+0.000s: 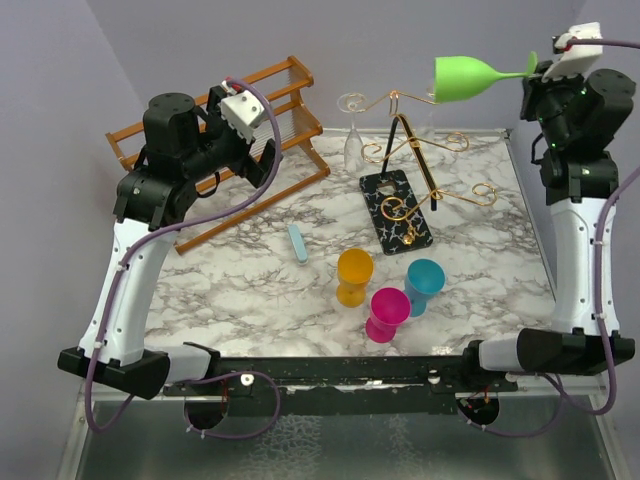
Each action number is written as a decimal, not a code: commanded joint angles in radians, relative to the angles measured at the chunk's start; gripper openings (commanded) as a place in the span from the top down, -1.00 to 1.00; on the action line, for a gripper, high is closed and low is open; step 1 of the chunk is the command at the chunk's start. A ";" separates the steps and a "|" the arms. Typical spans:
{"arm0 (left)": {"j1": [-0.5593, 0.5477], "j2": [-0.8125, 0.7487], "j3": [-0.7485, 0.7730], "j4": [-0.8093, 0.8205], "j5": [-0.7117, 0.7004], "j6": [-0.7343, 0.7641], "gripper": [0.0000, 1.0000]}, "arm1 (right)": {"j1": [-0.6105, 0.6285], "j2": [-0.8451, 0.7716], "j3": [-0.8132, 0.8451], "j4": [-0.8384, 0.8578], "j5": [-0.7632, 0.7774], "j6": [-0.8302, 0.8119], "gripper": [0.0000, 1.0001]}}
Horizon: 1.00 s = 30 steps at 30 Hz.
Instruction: Place the wine glass upside down on the wine glass rack
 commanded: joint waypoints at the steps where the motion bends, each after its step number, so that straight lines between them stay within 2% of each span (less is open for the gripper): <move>1: 0.020 -0.017 0.001 -0.032 -0.007 0.010 -0.98 | -0.073 -0.060 -0.037 0.023 0.141 -0.123 0.97; 13: 0.050 -0.025 0.041 -0.043 0.021 -0.059 -0.98 | -0.118 -0.078 -0.065 0.072 0.300 -0.298 0.96; 17: 0.064 -0.024 0.038 -0.017 -0.023 -0.093 -0.98 | -0.119 -0.061 -0.056 0.075 0.325 -0.336 0.97; 30: 0.083 -0.042 -0.003 0.000 -0.057 -0.067 -0.98 | -0.109 0.005 -0.040 0.123 0.418 -0.481 0.97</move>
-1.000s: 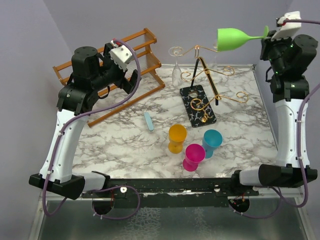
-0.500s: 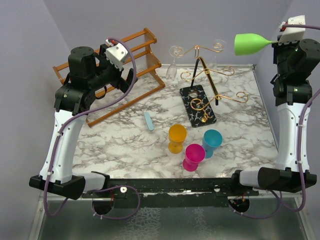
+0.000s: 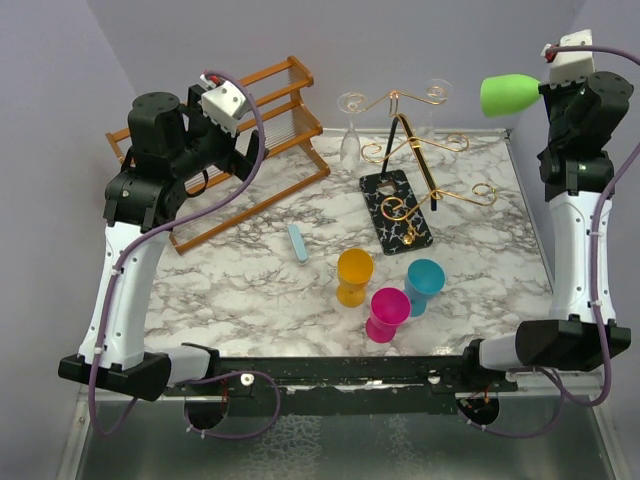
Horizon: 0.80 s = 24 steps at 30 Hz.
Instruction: Place the wine glass upside down on the wine glass rack
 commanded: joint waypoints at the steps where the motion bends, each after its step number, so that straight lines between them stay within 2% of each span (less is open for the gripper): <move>1: 0.011 -0.032 -0.013 0.033 -0.026 -0.001 -0.98 | 0.007 0.012 0.014 0.075 0.069 -0.088 0.97; 16: 0.027 -0.041 -0.010 0.033 -0.019 0.008 -0.98 | 0.169 0.113 -0.129 0.347 0.235 -0.435 0.97; 24: 0.040 -0.052 -0.007 0.033 0.005 0.009 -0.98 | 0.235 0.154 -0.191 0.401 0.190 -0.582 0.94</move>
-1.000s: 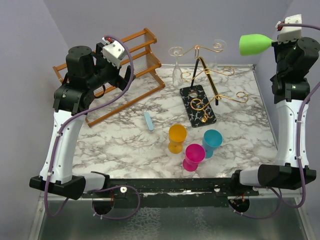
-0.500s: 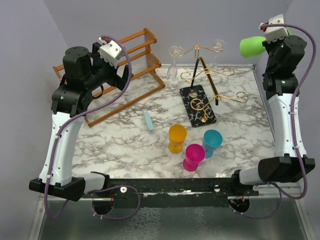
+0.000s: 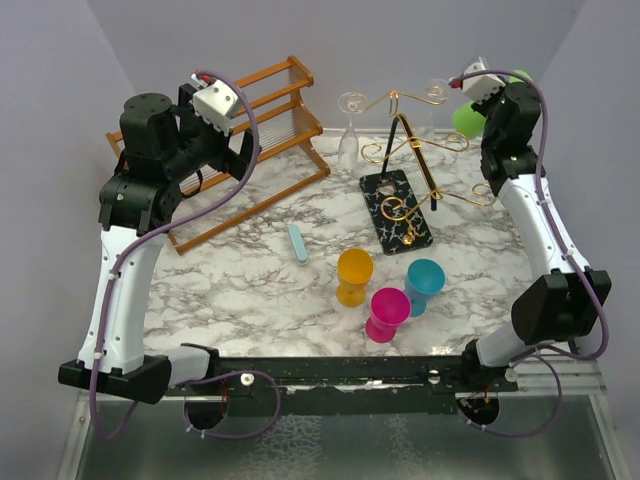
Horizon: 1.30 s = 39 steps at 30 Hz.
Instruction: Place the wine glass upside down on the wine glass rack
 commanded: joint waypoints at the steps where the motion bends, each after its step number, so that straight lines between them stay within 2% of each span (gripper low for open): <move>1: 0.012 -0.036 0.000 0.021 0.023 0.006 -0.98 | 0.037 -0.009 -0.045 0.099 -0.032 -0.139 0.94; 8: 0.023 -0.050 0.001 0.021 0.033 0.008 -0.98 | 0.085 -0.041 -0.194 0.216 -0.111 -0.347 0.94; 20: 0.036 -0.053 0.006 0.020 0.055 0.008 -0.98 | 0.094 -0.033 -0.117 -0.004 -0.252 -0.389 0.94; 39: 0.051 -0.055 -0.001 0.023 0.075 0.006 -0.98 | 0.115 0.010 -0.056 -0.111 -0.359 -0.422 0.89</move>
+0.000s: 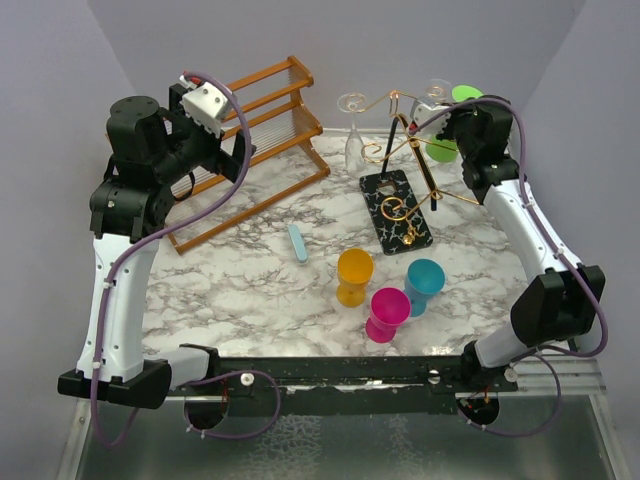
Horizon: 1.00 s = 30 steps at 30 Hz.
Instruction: Place the wine glass upside down on the wine glass rack
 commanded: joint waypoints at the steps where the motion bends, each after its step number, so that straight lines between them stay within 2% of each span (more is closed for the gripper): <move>1: 0.010 -0.023 -0.002 0.023 0.028 0.002 -0.98 | 0.010 0.014 0.057 -0.080 -0.068 -0.036 0.89; 30: 0.018 -0.031 -0.012 0.027 0.023 0.004 -0.98 | 0.019 -0.001 0.136 -0.339 -0.248 0.020 0.80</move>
